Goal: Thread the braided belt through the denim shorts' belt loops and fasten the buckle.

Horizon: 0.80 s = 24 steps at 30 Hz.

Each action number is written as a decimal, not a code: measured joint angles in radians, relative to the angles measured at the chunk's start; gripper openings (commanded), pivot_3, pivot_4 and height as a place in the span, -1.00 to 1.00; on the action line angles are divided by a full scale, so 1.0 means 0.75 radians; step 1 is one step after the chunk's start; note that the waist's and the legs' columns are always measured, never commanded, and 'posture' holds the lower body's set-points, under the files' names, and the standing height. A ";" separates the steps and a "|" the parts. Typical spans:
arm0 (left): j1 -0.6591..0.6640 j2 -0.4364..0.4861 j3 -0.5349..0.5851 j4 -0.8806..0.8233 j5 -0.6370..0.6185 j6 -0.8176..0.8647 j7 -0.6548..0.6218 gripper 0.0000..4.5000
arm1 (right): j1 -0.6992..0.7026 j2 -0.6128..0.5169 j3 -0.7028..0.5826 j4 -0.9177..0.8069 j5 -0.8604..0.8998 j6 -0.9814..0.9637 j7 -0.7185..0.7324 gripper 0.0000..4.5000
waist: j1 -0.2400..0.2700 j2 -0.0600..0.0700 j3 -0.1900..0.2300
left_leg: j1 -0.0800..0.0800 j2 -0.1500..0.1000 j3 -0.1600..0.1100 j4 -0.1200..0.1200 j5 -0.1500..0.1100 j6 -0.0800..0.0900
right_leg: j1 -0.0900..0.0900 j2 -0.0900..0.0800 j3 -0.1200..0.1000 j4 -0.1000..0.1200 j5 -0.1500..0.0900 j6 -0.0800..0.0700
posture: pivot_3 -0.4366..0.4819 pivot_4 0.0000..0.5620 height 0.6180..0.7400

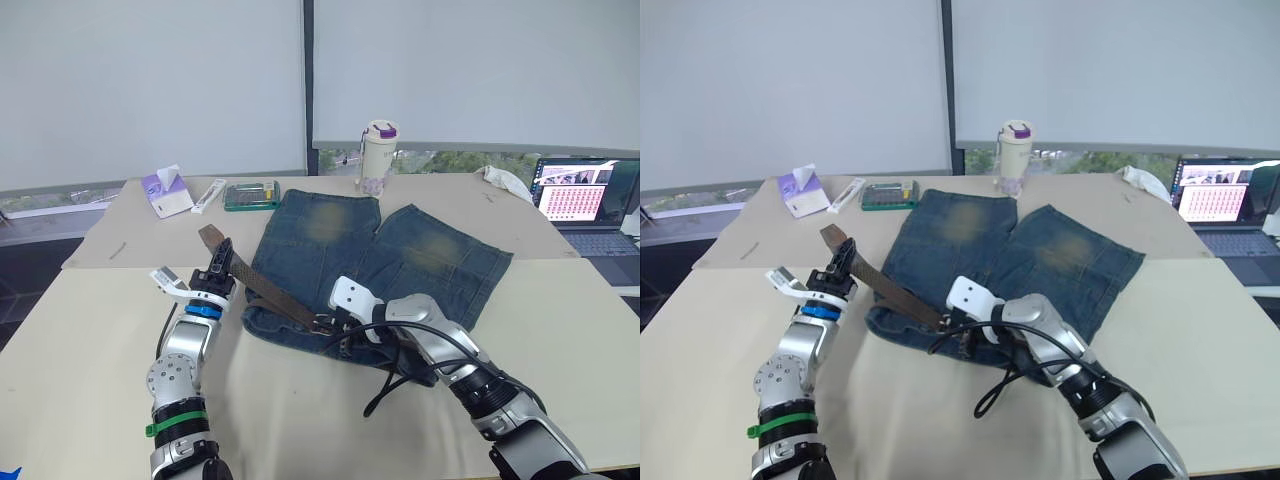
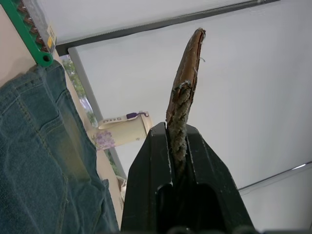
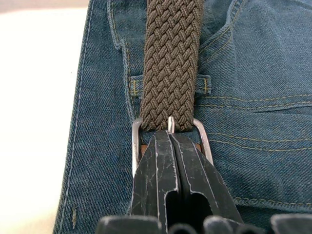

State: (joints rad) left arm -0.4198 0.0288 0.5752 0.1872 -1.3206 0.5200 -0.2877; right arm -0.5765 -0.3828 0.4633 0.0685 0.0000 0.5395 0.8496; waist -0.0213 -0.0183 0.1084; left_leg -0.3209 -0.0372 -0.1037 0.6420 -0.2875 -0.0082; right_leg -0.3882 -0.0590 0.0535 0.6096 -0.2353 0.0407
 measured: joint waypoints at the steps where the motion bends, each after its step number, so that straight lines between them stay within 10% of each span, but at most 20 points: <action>1: -0.001 0.000 0.002 0.006 -0.007 -0.004 0.002 -1.00 | 0.000 0.000 0.000 0.000 0.000 0.000 0.000 -0.99 | 0.000 0.000 0.000 | 0.000 0.000 0.000 0.000 0.000 0.000 | 0.000 0.000 0.000 0.000 -0.001 0.001 | -0.05 -0.47 1.00; 13: -0.016 -0.005 0.022 0.033 -0.030 -0.045 0.032 -1.00 | 0.000 0.000 0.003 0.000 0.000 0.000 0.001 -0.99 | 0.000 -0.001 0.001 | 0.000 0.000 -0.001 -0.001 0.000 -0.001 | 0.000 0.000 -0.001 0.000 -0.001 0.002 | -0.05 -0.47 1.00; 24: -0.007 -0.008 -0.252 -0.185 -0.004 0.110 -0.073 -1.00 | -0.004 -0.022 0.003 -0.001 0.000 0.000 0.004 -0.99 | 0.006 -0.001 0.001 | 0.000 -0.001 -0.002 -0.001 0.000 -0.001 | 0.001 -0.001 -0.002 -0.001 -0.002 0.003 | -0.05 -0.47 1.00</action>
State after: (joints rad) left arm -0.4251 0.0228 0.3861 0.0488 -1.3239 0.6023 -0.3427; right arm -0.5797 -0.3991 0.4654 0.0676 0.0000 0.5396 0.8524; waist -0.0166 -0.0193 0.1094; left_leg -0.3211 -0.0377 -0.1050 0.6413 -0.2875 -0.0091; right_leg -0.3872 -0.0596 0.0518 0.6085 -0.2368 0.0429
